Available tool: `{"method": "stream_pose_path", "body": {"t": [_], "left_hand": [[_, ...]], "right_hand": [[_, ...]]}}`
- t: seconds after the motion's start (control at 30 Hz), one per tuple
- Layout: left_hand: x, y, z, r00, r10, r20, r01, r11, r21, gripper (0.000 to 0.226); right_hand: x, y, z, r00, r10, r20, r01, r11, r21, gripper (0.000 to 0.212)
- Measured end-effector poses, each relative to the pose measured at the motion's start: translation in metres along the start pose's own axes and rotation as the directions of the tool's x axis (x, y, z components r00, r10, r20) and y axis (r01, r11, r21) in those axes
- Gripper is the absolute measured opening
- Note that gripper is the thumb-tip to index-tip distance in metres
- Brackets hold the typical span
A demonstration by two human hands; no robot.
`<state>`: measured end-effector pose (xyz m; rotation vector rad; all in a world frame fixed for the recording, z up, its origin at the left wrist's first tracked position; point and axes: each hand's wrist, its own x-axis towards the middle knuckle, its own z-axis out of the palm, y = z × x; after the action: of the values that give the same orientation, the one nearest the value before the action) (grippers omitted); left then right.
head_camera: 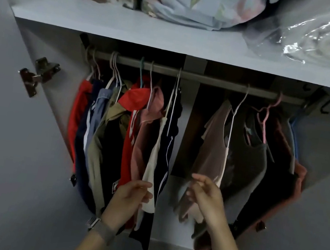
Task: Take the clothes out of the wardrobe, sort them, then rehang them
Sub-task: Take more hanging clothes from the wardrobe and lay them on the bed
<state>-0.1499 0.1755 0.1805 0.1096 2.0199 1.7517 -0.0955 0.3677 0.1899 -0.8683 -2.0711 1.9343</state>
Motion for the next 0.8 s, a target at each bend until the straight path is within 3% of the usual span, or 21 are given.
{"method": "stream_pose_path", "body": {"t": [0.13, 0.27, 0.33, 0.4, 0.53, 0.67, 0.8], "left_hand": [[0.042, 0.01, 0.006, 0.998, 0.022, -0.053, -0.023, 1.0, -0.012, 0.025], [0.07, 0.019, 0.009, 0.98, 0.032, -0.197, -0.038, 0.999, -0.026, 0.028], [0.079, 0.021, 0.009, 0.966, 0.016, -0.257, -0.029, 0.999, -0.046, 0.027], [0.086, 0.021, 0.007, 0.955, 0.017, -0.298, -0.036, 0.998, -0.059, 0.026], [0.093, 0.021, 0.002, 0.941, 0.029, -0.336, -0.046, 0.998, -0.042, 0.023], [0.105, 0.027, -0.006, 0.946, 0.072, -0.315, -0.061, 0.997, 0.044, 0.024], [0.119, 0.044, -0.005, 0.94, 0.199, -0.279, -0.133, 0.962, 0.238, 0.027]], "right_hand": [[0.071, -0.04, 0.024, 0.995, -0.031, 0.096, 0.032, 0.999, -0.006, 0.034], [0.13, -0.064, 0.05, 0.995, -0.083, 0.061, 0.077, 0.994, 0.082, 0.048], [0.154, -0.074, 0.062, 0.991, -0.107, 0.079, 0.105, 0.994, 0.035, 0.041], [0.173, -0.08, 0.079, 0.982, -0.044, 0.185, 0.057, 0.996, -0.066, 0.042], [0.181, -0.089, 0.097, 0.943, 0.095, 0.319, -0.056, 0.99, -0.129, 0.009], [0.186, -0.092, 0.091, 0.943, 0.192, 0.274, -0.192, 0.981, -0.024, 0.014], [0.179, -0.088, 0.073, 0.968, 0.183, 0.174, -0.206, 0.971, 0.121, 0.013]]}}
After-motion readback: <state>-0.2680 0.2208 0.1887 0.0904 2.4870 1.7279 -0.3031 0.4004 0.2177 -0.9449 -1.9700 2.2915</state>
